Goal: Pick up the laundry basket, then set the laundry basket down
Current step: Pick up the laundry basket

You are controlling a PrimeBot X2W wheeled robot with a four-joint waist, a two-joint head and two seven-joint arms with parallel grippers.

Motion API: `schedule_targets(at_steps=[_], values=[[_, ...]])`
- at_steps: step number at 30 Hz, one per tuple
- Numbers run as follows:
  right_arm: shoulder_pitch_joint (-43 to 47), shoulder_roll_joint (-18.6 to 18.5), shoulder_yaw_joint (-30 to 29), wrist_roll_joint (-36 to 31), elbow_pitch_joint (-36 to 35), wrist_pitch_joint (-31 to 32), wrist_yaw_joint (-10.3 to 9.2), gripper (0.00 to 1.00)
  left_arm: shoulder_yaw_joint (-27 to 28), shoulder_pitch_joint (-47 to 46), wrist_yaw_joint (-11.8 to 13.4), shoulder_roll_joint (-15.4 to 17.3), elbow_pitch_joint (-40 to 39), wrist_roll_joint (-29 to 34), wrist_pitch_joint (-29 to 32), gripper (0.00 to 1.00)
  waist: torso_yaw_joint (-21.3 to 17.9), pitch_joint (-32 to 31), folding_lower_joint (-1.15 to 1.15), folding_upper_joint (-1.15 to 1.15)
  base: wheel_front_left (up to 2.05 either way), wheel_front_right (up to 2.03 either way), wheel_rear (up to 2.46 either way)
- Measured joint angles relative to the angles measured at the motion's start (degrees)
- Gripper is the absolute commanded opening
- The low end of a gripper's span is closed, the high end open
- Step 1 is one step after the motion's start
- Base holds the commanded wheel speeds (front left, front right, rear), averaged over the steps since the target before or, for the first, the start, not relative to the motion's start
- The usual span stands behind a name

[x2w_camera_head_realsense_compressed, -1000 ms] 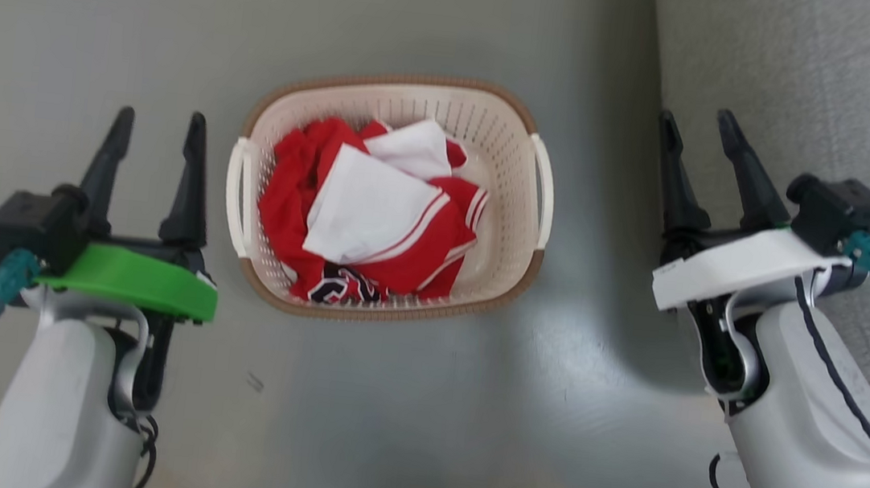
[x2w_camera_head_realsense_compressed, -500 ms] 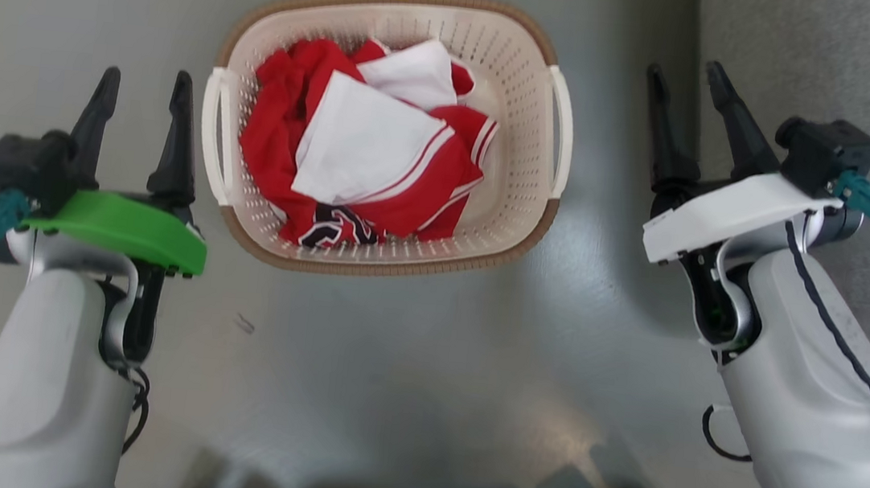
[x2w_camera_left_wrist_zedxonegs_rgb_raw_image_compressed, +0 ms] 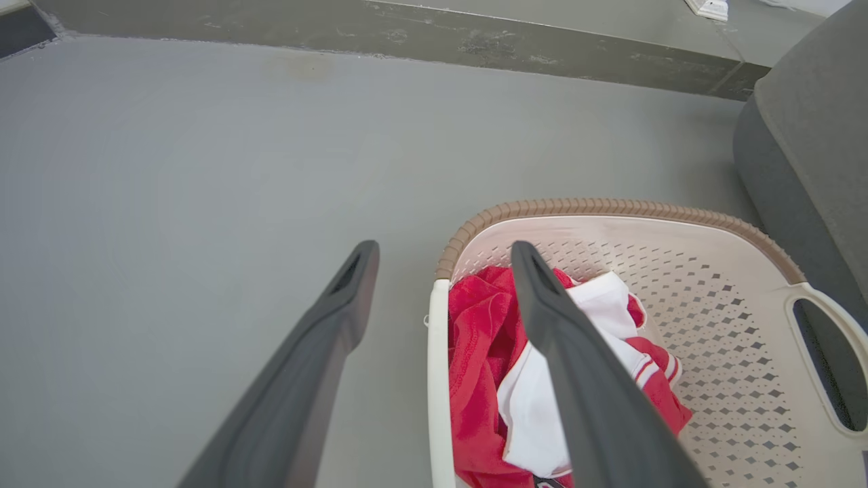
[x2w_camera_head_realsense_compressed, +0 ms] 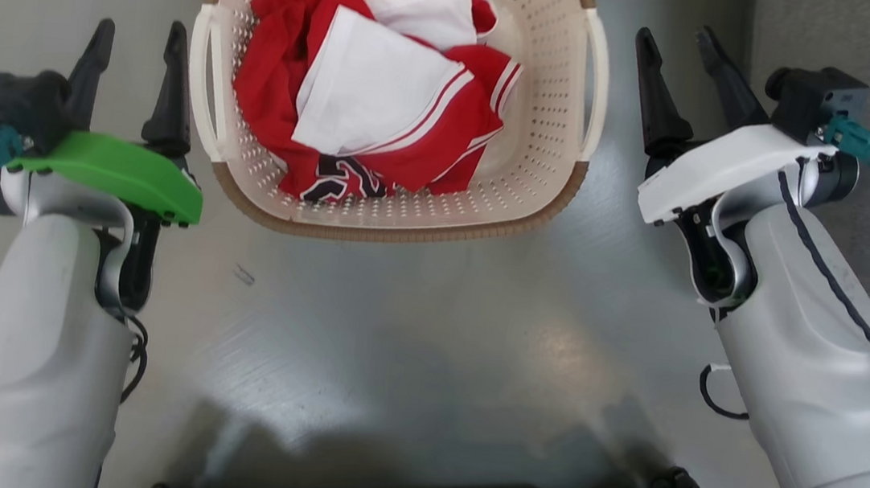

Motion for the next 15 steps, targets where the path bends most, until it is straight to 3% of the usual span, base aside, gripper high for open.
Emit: schedule_targets(at_steps=[15], values=[[-6.98, 0.91, 1.37, 0.71, 7.86, 1.87, 0.68, 1.0, -0.69, -6.33, -0.24, -0.71, 6.87, -0.44, 0.59, 1.0, 1.16, 6.56, 0.0, 0.0, 0.0, 0.0, 0.0]])
